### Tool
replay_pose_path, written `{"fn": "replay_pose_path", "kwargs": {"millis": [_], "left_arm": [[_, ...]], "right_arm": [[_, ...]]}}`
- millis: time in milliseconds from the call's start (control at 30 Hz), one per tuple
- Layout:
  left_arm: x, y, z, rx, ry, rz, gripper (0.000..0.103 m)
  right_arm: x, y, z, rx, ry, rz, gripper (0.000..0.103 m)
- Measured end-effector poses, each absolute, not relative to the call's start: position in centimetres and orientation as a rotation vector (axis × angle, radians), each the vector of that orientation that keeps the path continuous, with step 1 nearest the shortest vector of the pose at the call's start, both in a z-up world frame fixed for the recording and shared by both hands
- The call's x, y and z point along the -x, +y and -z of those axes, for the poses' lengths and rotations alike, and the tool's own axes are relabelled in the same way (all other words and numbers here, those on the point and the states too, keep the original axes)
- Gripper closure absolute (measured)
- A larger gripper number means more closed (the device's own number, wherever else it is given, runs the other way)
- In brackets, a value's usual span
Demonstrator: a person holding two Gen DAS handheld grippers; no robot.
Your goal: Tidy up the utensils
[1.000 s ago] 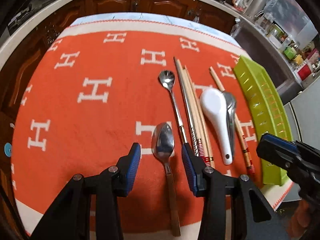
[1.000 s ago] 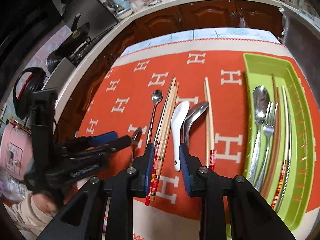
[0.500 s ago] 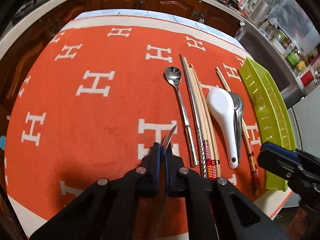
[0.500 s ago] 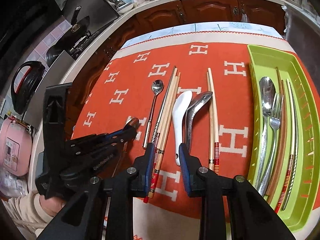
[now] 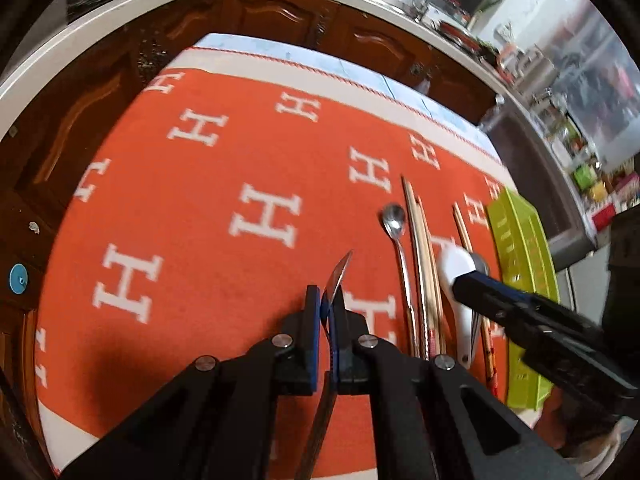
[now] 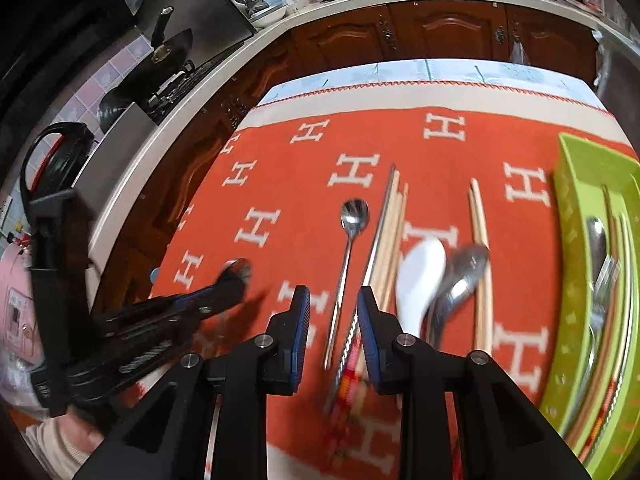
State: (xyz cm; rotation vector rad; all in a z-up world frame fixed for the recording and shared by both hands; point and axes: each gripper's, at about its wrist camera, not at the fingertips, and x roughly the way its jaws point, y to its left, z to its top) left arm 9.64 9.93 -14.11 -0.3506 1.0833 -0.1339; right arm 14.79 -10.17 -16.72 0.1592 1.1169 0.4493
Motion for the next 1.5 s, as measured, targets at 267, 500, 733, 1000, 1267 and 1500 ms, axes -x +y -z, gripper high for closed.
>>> {"fn": "replay_pose_path", "kwargs": {"millis": [267,500,733,1000,1267,1500], "left_arm": [[-9.9,12.4,15.7,0.416,1.120,0.117,0.101],[-9.8,13.1,16.0,0.424,1.105,0.108,0.101],[-9.8,13.1,15.7,0.450,1.108,0.104,0.101],[-9.5,11.4,13.2,0.460,1.096,0.184,0.101],[-9.1,5.3,9.3,0.434,1.100,0.355,0.101],[-9.8,-4.1,6.8,0.367,1.115,0.501,0.101]], "right_arm": [[-17.9,-6.6,20.0,-0.070,1.166,-0.415,0.089],[-18.6,-5.3,21.9,0.026,1.174,-0.331,0.095],[-17.7,-5.1,21.6,0.028,1.166,-0.327,0.100],[-16.0,-8.5,19.1,-0.163,1.175,-0.362,0.100],[-11.6,-15.5,14.8,-0.281,1.104,-0.324,0.100],[-8.2,-24.6,11.9,-0.353,1.020,-0.204,0.100]]}}
